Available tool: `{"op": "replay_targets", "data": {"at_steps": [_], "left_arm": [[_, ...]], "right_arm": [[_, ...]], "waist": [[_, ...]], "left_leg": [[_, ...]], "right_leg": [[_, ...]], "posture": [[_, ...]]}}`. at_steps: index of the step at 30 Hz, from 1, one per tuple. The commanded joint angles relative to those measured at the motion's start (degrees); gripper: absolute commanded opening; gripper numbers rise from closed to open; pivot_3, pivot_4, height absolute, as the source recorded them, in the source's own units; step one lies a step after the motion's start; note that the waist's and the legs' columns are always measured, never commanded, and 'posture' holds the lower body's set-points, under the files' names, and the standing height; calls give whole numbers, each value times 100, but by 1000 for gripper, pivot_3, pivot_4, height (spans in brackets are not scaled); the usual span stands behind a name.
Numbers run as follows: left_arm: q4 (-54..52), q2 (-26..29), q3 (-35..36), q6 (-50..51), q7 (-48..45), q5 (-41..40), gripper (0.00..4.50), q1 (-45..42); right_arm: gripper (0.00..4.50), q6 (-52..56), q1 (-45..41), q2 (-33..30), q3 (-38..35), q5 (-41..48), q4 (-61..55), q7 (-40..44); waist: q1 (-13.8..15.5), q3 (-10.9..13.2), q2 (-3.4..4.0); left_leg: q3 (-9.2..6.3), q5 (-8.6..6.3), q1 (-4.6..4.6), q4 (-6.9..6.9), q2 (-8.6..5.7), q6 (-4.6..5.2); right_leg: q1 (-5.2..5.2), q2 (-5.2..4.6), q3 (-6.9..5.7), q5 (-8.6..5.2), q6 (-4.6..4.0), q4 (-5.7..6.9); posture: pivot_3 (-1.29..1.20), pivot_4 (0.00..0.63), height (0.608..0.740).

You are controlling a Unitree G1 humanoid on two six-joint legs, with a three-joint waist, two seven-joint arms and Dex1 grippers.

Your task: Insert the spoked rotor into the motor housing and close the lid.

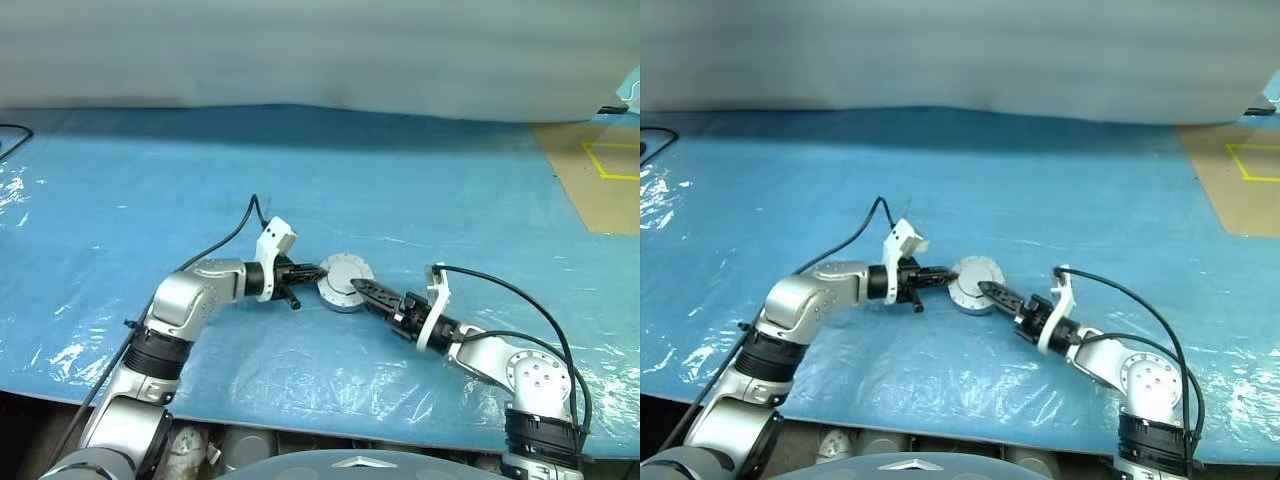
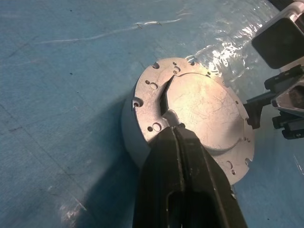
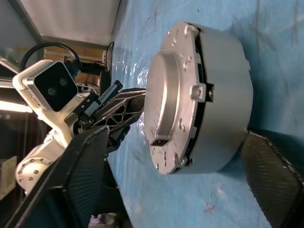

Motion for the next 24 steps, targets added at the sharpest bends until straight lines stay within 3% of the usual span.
{"op": "replay_targets", "data": {"at_steps": [1,6,8,22,24], "left_arm": [[-8,-17,-141,69,17,52,0,91],[52,-55,-147,48,9,68,0,50],[58,-58,-146,46,3,74,0,43],[44,-2,-180,31,-51,103,0,74],[45,7,-188,25,-60,106,0,77]], "right_arm": [[3177,104,54,-77,10,369,32,-84],[1383,-109,-33,-22,70,255,160,-150],[1034,-228,-72,45,41,277,223,-208],[1034,-801,-30,153,187,-65,196,-149],[1781,-897,-39,167,145,-101,276,-188]], "waist": [[0,0,1],[0,-1,2],[0,-2,3],[-4,-3,4],[-4,-3,5]], "left_leg": [[0,0,0,2,0,0],[-1,0,-2,8,-1,0],[-2,0,2,10,0,0],[-1,0,1,31,3,0],[-1,0,1,32,3,0]], "right_leg": [[0,0,0,0,0,0],[0,-3,-1,1,2,4],[6,-2,-3,1,2,4],[7,-8,-6,12,-5,7],[7,-8,-6,12,-6,7]], "posture": [[0,150,740],[0,150,740],[0,150,740],[0,150,740],[0,150,740]]}}
